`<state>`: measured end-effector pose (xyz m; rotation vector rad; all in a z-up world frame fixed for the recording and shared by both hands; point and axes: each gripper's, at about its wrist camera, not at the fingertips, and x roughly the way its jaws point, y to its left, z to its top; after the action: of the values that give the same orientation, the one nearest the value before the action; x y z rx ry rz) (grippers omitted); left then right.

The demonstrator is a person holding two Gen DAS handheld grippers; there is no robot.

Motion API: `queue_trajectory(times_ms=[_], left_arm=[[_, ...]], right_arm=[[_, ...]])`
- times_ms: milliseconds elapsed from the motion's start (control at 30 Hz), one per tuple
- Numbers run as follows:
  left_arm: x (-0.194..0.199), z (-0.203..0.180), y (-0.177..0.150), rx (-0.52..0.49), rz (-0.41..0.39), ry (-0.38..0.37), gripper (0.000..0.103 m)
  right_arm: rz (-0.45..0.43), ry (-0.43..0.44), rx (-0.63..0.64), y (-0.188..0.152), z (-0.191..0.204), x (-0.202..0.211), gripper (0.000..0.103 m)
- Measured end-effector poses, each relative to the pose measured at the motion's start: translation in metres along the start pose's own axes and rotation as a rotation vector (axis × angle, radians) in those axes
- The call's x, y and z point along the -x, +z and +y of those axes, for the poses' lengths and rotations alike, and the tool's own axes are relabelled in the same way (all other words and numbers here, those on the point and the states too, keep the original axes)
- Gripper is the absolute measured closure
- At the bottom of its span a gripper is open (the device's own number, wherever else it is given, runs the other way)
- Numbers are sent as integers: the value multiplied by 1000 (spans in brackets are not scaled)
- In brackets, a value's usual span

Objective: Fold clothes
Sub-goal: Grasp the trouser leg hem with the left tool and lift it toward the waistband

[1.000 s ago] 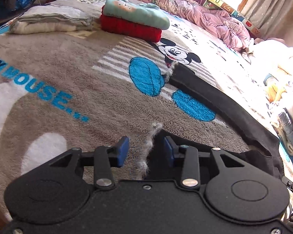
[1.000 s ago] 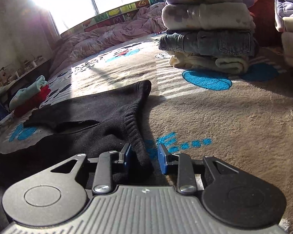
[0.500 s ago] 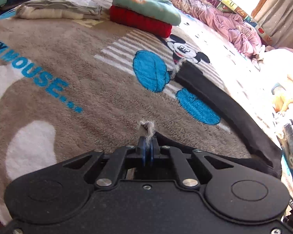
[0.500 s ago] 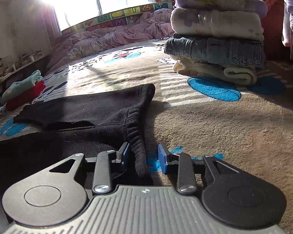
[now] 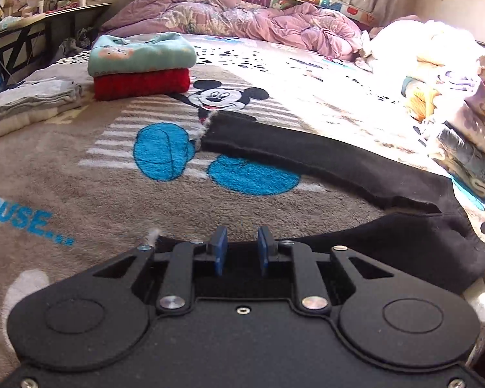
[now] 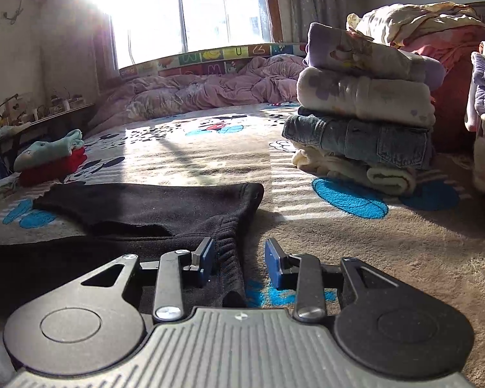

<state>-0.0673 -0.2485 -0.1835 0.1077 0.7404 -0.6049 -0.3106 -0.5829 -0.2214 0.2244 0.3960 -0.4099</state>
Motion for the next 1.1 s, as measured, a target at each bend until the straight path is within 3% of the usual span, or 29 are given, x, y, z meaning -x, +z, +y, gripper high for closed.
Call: queue_trajectory(times_ms=[100,200,300,400,467,500,633,733,833,900,1100], left_arm=[[-24,-16,-15,-57,98,9,78],[-25,-16,-14,-61,96,7,77],[-15,-16,-6,-50,80,5,73],[-4,-26,-1,-135,60,29,71],[2,-34,2,-222,56,38,68],[6,-39,5,-282,54,39,61],[27,-58,3,-632,56,22,48],[41,-61,-12,-911,97,30,45],[52,-50,-33,-1109,149,35,44],[57,-38,-49,-1202,166,44,44],[45,-16,-83,-1310,132,119,44]], right_arm=[[76,11,48,-6,7,-11,66],[161,13,28,-15,2,-22,63],[125,10,37,-13,1,-9,63],[93,18,46,-10,-5,7,63],[63,31,90,-6,-6,19,62],[45,37,128,-4,-5,26,61],[-28,29,337,-2,10,50,54],[-59,32,491,-6,26,60,52],[-21,25,664,-20,45,61,49],[20,30,756,-31,57,57,49],[101,0,937,-54,79,45,47]])
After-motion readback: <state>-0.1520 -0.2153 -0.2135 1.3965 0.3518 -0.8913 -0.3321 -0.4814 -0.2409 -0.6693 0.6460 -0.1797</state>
